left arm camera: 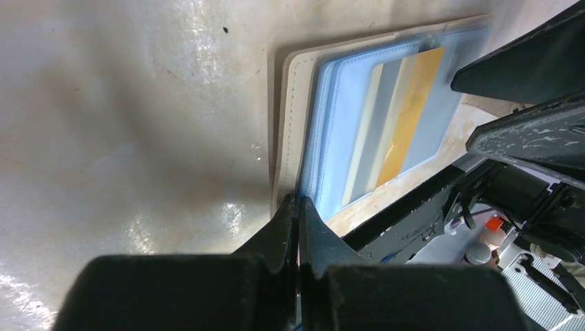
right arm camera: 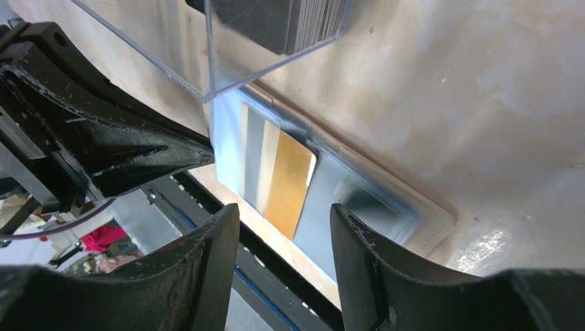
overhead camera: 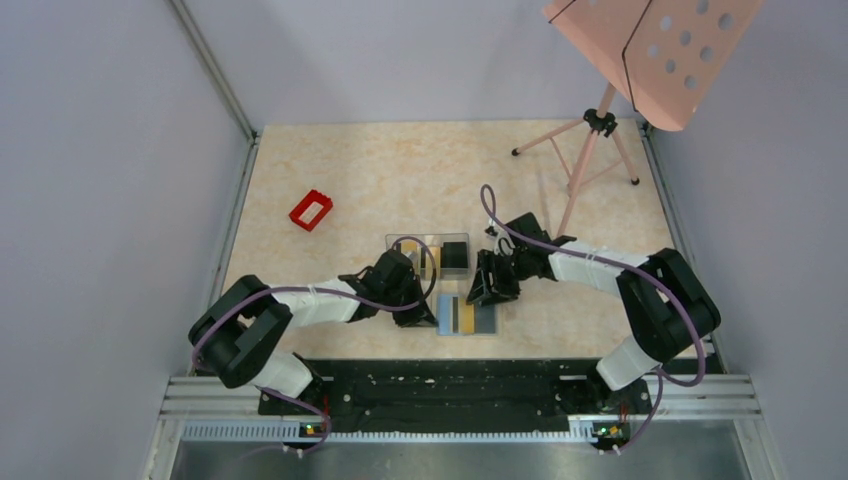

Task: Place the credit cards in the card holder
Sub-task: Insert the credit card into the card holder.

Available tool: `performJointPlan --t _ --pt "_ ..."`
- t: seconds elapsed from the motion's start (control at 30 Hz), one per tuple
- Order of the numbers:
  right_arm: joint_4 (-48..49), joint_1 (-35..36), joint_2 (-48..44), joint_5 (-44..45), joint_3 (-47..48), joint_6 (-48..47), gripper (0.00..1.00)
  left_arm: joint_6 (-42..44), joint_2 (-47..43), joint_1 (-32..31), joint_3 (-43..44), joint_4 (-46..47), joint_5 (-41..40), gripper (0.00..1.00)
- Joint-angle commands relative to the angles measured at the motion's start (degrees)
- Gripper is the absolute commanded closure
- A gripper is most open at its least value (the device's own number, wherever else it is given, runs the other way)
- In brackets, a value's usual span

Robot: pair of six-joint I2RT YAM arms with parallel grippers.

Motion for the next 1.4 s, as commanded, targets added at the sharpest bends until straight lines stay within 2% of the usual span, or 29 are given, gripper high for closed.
performJointPlan --t 0.0,0.43,0.6,0.8,0.83,0.9,0.97,1.03,1.17,1.37 --pt "3.7 1.4 0.9 -3.7 -1.1 2.5 0.51 0.1 1.2 -0.7 1.5 0.4 -0.2 1.00" --pt "5.1 4.3 6.2 -5.0 1.5 4.6 0.56 0.3 1.9 -1.2 2.3 0.4 -0.1 1.00" --pt "6.3 6.7 7.5 -6.0 3.4 6.1 0.65 0.6 2.1 -1.4 3.3 -0.1 -0.1 1.00" --pt "6.0 7.5 6.7 -5.9 4.1 6.6 0.66 1.0 1.7 -1.6 4.5 -1.7 -0.5 0.99" --pt "4.9 7.5 6.3 -5.2 4.4 6.0 0.65 1.1 1.2 -1.6 4.7 -2.3 -0.9 0.95" --pt "2.2 7.5 5.3 -2.7 5.0 4.6 0.61 1.2 -0.2 -1.6 4.7 -3.4 -1.7 0.76" --pt "0.2 7.5 3.7 -0.8 5.4 3.3 0.56 0.9 -2.6 -1.6 4.6 -4.0 -2.5 0.66" --pt "-1.7 7.5 1.7 0.1 5.6 2.4 0.53 0.3 -4.6 -1.6 4.4 -4.1 -3.1 0.63" --pt "-3.6 7.5 -1.1 0.9 6.1 1.2 0.53 -1.8 -8.1 -1.6 3.5 -2.3 -3.6 0.57" --pt "-4.0 7.5 -1.9 1.5 5.2 0.7 0.64 -3.9 -6.8 -1.5 3.4 2.7 -1.3 0.55"
